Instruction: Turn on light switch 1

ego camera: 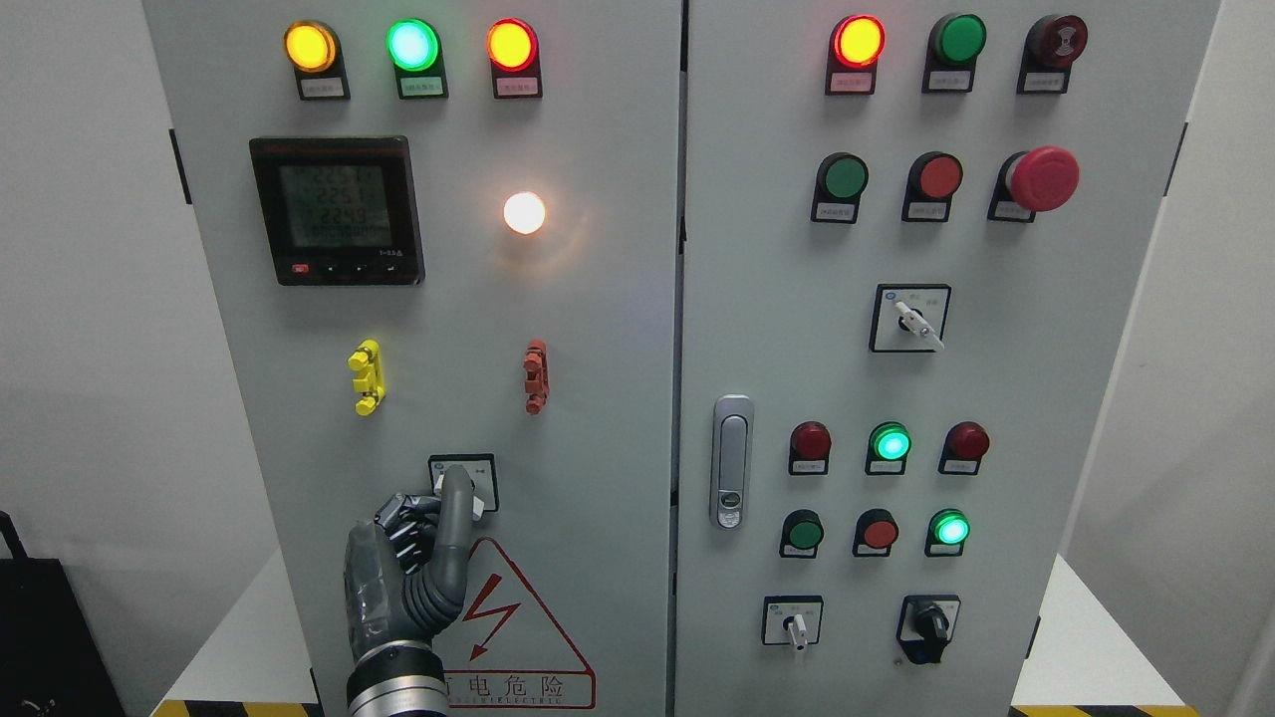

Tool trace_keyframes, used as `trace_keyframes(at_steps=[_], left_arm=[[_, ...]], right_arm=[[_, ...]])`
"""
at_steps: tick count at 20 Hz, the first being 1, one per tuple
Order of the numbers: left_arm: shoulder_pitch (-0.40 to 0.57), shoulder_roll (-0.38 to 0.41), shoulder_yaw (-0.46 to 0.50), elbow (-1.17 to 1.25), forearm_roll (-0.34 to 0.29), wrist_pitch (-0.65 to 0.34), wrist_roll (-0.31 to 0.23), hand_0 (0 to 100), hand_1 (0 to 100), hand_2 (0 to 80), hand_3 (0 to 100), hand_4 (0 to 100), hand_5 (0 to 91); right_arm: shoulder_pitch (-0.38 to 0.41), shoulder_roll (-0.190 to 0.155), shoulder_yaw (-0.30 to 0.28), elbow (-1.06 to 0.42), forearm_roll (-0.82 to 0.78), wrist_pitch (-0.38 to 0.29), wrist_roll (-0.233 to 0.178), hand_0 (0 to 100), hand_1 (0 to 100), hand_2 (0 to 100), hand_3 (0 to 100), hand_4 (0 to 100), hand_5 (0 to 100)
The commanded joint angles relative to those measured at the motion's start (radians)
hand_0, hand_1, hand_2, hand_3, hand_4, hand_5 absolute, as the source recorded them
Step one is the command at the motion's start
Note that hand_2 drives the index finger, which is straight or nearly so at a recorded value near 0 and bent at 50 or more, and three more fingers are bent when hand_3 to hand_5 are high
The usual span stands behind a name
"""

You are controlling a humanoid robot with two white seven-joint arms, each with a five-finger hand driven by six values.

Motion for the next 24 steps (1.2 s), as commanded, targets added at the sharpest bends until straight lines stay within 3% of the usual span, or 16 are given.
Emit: trace_keyframes(at_steps=[1, 11, 24], left_arm=[[0.01, 0.002, 0.0, 0.0, 0.0, -0.01, -0.001, 17, 29, 62.9, 100, 99, 85.1], [0.075, 0.01, -0.008, -0.008, 0.003, -0.071, -0.024, 13, 27, 64.1, 100, 100, 85.5], [0.295, 0.039, -0.002, -0.013, 0.002, -0.382, -0.073, 10, 23, 65.4, 100, 100, 86.1]], right_arm=[[0.0, 0.0, 0.0, 0.0, 0.0, 0.0, 0.001, 0, 0, 0, 0, 0, 0], [0.0, -0.001, 0.0, 0.0, 0.0, 0.0, 0.001, 0, 0, 0, 0, 0, 0], [0.0, 0.0, 0.0, 0.0, 0.0, 0.0, 0.001, 0, 0, 0, 0, 0, 0]])
